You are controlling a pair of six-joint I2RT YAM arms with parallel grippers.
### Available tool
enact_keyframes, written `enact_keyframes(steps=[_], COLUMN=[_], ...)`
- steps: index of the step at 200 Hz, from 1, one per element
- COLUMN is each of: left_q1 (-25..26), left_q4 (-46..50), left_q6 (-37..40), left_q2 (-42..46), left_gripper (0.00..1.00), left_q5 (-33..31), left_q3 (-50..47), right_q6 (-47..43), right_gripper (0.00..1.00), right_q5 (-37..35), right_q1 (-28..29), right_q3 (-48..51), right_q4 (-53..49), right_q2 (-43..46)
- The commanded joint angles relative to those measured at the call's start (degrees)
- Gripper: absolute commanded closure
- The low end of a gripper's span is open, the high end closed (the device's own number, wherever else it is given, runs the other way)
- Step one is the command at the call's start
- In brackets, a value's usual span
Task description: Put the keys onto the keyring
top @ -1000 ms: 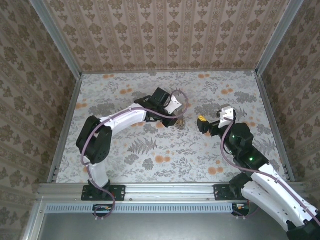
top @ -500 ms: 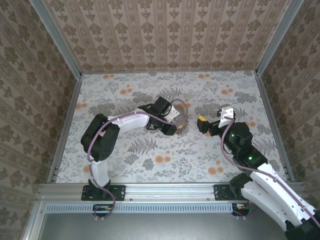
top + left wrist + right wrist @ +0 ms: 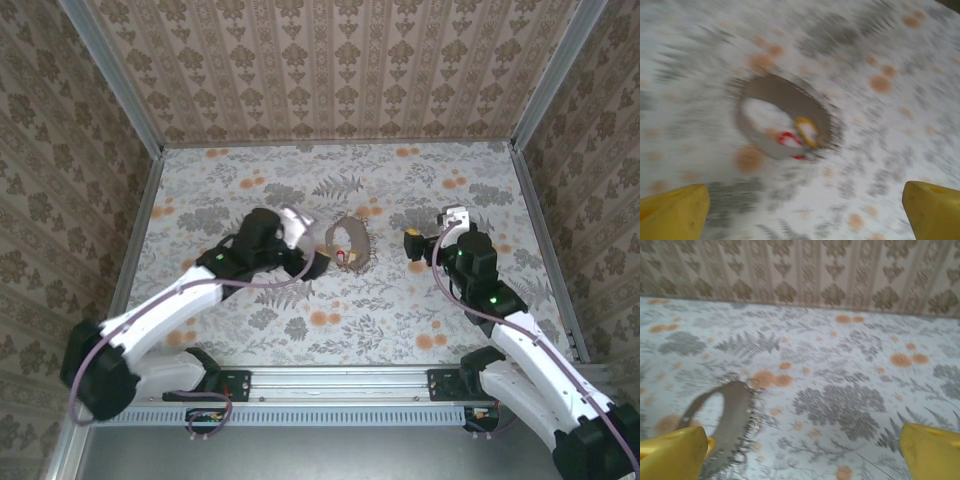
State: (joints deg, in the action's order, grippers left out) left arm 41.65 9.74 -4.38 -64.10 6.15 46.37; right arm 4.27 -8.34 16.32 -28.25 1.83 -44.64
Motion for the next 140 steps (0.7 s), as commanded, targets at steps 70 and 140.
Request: enact_keyframes(steps=[70, 140], left_q1=[-18.18, -26.85], left_q4=[-13.63, -31.8], left_q6=[-1.43, 4.46], left_q2=[-0.5, -12.18], left_gripper=[0.0, 0.0], left_q5=[-36.55, -34.54], left_q3=[-10.24, -11.84], right_q6=[0.45, -5.69], right_gripper=[0.0, 0.0], right_q5=[9.65, 5.27], right_q1=[-14.62, -13.11], right_q3=[10.4, 8.37], right_q4=[34.17, 49.45], right_q2=[-20.89, -38.72])
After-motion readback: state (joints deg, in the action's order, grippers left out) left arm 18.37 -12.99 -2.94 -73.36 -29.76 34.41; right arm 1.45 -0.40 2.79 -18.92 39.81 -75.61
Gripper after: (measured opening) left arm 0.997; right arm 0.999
